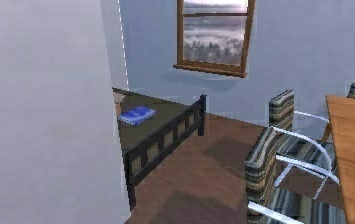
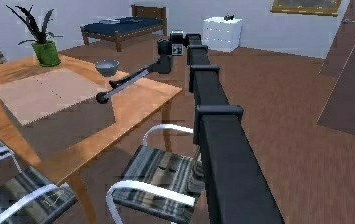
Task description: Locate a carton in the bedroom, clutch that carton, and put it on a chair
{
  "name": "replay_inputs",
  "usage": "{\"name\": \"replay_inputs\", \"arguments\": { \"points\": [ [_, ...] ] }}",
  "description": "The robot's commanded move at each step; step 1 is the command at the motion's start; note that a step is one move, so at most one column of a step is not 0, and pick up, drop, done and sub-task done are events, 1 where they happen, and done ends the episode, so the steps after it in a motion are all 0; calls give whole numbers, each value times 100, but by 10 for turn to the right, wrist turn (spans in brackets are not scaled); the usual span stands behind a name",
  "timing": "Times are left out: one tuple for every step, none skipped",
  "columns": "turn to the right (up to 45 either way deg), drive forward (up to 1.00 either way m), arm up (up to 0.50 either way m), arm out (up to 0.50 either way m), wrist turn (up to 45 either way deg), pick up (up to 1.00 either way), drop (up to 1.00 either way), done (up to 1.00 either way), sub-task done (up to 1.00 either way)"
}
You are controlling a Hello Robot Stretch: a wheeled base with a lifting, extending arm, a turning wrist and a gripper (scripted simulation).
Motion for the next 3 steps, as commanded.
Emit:
{"name": "replay_inputs", "arguments": {
  "points": [
    [0, 0, 0, 0, 450, 0, 0, 0, 0],
    [0, 0, 0, 0, 240, 0, 0, 0, 0],
    [0, 0, -36, 0, 0, 0, 0, 0, 0]
  ]
}}
